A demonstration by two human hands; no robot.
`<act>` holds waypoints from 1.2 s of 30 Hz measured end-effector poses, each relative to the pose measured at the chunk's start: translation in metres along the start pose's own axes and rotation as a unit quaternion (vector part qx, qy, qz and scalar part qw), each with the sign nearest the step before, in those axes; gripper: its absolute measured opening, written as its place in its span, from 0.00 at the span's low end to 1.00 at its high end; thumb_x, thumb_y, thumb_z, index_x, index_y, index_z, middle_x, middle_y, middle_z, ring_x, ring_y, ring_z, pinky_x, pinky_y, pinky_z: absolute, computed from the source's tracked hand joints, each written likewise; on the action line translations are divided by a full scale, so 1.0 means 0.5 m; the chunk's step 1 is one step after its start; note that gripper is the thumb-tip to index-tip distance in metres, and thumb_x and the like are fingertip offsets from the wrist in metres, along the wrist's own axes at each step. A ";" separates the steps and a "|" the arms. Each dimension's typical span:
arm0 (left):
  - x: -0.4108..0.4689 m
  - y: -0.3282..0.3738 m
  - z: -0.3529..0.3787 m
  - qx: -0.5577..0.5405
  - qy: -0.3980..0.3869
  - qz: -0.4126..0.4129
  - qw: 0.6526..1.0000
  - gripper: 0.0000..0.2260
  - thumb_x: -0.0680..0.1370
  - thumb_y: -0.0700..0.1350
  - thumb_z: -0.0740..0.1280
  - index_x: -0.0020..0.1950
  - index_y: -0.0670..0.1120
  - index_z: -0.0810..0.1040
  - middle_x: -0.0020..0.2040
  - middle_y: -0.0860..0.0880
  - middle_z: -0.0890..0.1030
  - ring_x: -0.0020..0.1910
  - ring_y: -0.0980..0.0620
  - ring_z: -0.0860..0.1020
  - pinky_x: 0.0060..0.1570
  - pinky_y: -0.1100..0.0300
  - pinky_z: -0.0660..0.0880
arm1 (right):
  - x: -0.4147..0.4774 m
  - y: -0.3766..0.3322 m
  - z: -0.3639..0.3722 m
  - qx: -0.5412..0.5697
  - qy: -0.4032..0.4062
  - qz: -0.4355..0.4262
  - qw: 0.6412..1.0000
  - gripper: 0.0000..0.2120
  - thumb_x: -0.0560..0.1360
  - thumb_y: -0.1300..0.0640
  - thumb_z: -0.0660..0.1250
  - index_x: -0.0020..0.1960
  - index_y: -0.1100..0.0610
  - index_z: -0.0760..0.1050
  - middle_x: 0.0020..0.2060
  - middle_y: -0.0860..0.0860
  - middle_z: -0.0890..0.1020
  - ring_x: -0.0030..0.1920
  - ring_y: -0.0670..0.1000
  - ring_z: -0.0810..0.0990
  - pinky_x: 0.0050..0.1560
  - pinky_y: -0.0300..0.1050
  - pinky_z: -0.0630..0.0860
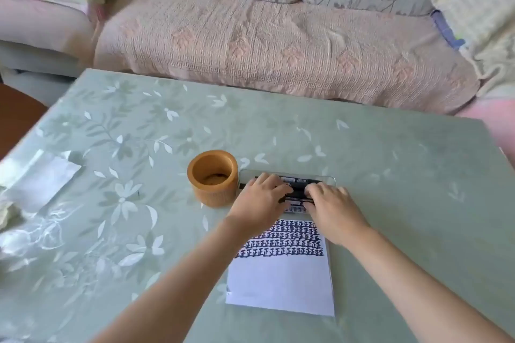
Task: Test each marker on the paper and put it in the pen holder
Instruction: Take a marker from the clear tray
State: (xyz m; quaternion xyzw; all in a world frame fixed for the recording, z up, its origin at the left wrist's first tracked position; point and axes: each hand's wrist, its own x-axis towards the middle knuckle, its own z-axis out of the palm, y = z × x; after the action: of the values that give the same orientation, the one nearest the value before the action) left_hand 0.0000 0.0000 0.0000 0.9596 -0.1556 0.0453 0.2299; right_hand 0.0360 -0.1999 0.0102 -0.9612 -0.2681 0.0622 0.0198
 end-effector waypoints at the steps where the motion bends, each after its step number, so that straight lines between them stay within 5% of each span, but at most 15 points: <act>1: -0.003 -0.005 0.013 0.011 0.013 0.018 1.000 0.14 0.76 0.51 0.65 0.60 0.51 0.79 0.53 0.50 0.77 0.54 0.46 0.73 0.52 0.50 0.73 | -0.002 0.008 0.015 -0.017 0.019 -0.012 1.000 0.10 0.80 0.48 0.59 0.57 0.52 0.71 0.50 0.50 0.78 0.52 0.55 0.78 0.54 0.52 0.69; 6: -0.007 -0.018 0.054 0.030 0.106 0.038 0.993 0.11 0.74 0.49 0.69 0.56 0.52 0.81 0.49 0.51 0.78 0.48 0.47 0.73 0.41 0.54 0.74 | 0.000 0.040 0.061 -0.017 0.128 -0.076 0.989 0.13 0.80 0.48 0.57 0.51 0.54 0.77 0.45 0.49 0.76 0.44 0.55 0.78 0.49 0.49 0.67; 9: -0.006 -0.024 0.051 0.043 0.112 0.048 0.992 0.14 0.76 0.52 0.67 0.60 0.53 0.79 0.51 0.51 0.78 0.52 0.47 0.73 0.48 0.53 0.73 | 0.000 0.045 0.059 -0.011 0.176 -0.114 0.978 0.15 0.80 0.47 0.55 0.47 0.53 0.77 0.43 0.48 0.76 0.44 0.54 0.77 0.49 0.47 0.63; 12: -0.013 -0.007 0.037 0.059 0.128 0.081 0.987 0.15 0.77 0.50 0.67 0.64 0.52 0.77 0.53 0.51 0.79 0.52 0.47 0.74 0.52 0.53 0.71 | -0.017 0.028 0.027 0.004 0.210 -0.100 0.973 0.07 0.79 0.51 0.63 0.50 0.53 0.77 0.45 0.48 0.76 0.44 0.54 0.77 0.48 0.49 0.67; 18: -0.092 0.064 -0.006 0.012 0.192 0.083 0.978 0.11 0.78 0.43 0.68 0.60 0.49 0.80 0.46 0.48 0.80 0.45 0.46 0.77 0.41 0.51 0.76 | -0.125 -0.039 -0.034 0.187 0.213 -0.050 0.958 0.06 0.78 0.50 0.66 0.51 0.50 0.78 0.46 0.45 0.77 0.43 0.49 0.77 0.45 0.46 0.73; 21: -0.168 0.098 -0.011 -0.031 0.204 0.055 0.977 0.10 0.77 0.44 0.67 0.58 0.49 0.81 0.46 0.50 0.80 0.46 0.48 0.77 0.40 0.52 0.76 | -0.199 -0.085 -0.040 0.392 0.212 0.017 0.895 0.04 0.74 0.56 0.73 0.47 0.49 0.79 0.40 0.45 0.82 0.39 0.44 0.80 0.44 0.37 0.75; 26: -0.264 0.130 -0.021 -0.021 0.159 0.057 0.985 0.07 0.78 0.52 0.64 0.43 0.50 0.76 0.38 0.55 0.76 0.40 0.53 0.73 0.36 0.53 0.74 | -0.269 -0.173 -0.039 0.635 0.167 0.056 0.753 0.02 0.75 0.62 0.72 0.45 0.58 0.79 0.34 0.52 0.79 0.33 0.49 0.77 0.39 0.43 0.74; 30: -0.306 0.124 -0.020 -0.006 0.104 0.043 0.994 0.15 0.77 0.63 0.59 0.45 0.55 0.77 0.43 0.57 0.78 0.44 0.57 0.74 0.40 0.57 0.74 | -0.260 -0.215 -0.028 0.601 0.158 0.045 0.782 0.06 0.81 0.54 0.63 0.49 0.56 0.76 0.42 0.53 0.85 0.45 0.53 0.82 0.48 0.50 0.79; 36: -0.336 0.061 -0.032 -0.014 0.225 0.037 0.974 0.13 0.79 0.51 0.64 0.63 0.50 0.73 0.57 0.55 0.76 0.52 0.55 0.75 0.43 0.62 0.71 | -0.245 -0.222 0.001 0.311 0.117 0.018 0.943 0.08 0.82 0.47 0.56 0.56 0.49 0.71 0.38 0.52 0.80 0.37 0.55 0.77 0.39 0.51 0.72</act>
State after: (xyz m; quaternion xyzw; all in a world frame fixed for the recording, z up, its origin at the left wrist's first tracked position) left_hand -0.1692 0.0280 0.0007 0.9149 -0.1363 0.2663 0.2710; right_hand -0.1250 -0.1687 0.0311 -0.9121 -0.2142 0.0305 0.3482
